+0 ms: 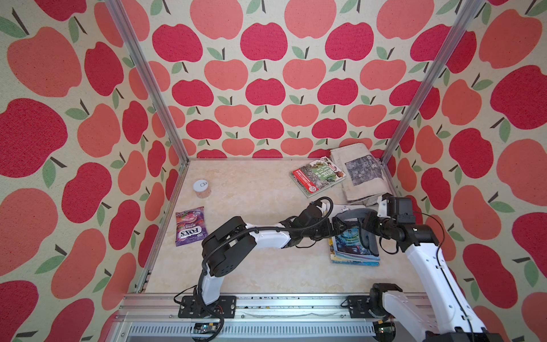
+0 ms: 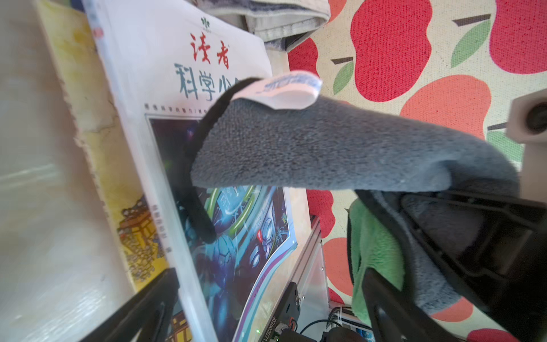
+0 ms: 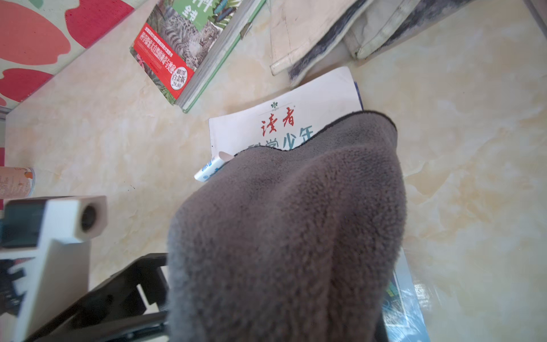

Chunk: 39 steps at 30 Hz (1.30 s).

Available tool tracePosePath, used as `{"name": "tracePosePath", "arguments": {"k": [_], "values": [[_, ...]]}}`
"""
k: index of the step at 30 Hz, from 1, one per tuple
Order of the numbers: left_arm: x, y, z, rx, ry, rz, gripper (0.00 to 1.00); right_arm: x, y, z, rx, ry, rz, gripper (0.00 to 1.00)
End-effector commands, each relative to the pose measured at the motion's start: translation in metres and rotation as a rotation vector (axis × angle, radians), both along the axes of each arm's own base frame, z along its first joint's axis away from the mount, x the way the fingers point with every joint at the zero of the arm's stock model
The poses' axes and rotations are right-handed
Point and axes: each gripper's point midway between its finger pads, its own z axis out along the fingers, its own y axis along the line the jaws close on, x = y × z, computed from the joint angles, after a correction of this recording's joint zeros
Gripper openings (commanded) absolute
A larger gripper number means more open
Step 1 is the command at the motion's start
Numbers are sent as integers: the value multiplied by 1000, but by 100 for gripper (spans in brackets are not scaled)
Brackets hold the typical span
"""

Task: Wipe the cover of the book
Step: Place the book on the book, then move the book to the center of the board.

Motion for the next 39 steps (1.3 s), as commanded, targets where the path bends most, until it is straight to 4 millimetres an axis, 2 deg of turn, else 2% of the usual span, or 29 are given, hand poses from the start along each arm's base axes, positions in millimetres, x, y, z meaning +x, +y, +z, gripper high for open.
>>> {"name": "tracePosePath", "arguments": {"k": [1,4,8,11,15,19,23,27,30,35,37,39], "values": [[13,39,-8,168,-75,33,99,1,0,-11,-23,1,16,4],[39,64,2,189,-110,71,99,0,2,-22,-23,18,23,4],[92,85,19,192,-179,68,99,2,8,-27,-5,14,34,4],[133,89,23,227,-280,7,99,6,12,-24,4,4,44,4],[190,95,15,288,-397,-27,99,10,16,-21,16,-15,51,4],[236,97,13,296,-478,-31,99,21,16,-15,17,-37,35,4],[278,97,19,227,-538,-25,99,43,23,0,69,-83,14,4],[321,107,24,149,-576,13,99,71,25,14,81,-127,-11,3],[348,114,24,80,-590,25,99,94,21,16,62,-144,-48,3],[369,106,20,-67,-584,-38,99,137,20,18,57,-180,-97,3],[382,110,14,-87,-581,8,99,151,23,21,72,-183,-107,2],[398,122,6,-123,-559,95,99,164,25,20,94,-187,-126,2]]}}
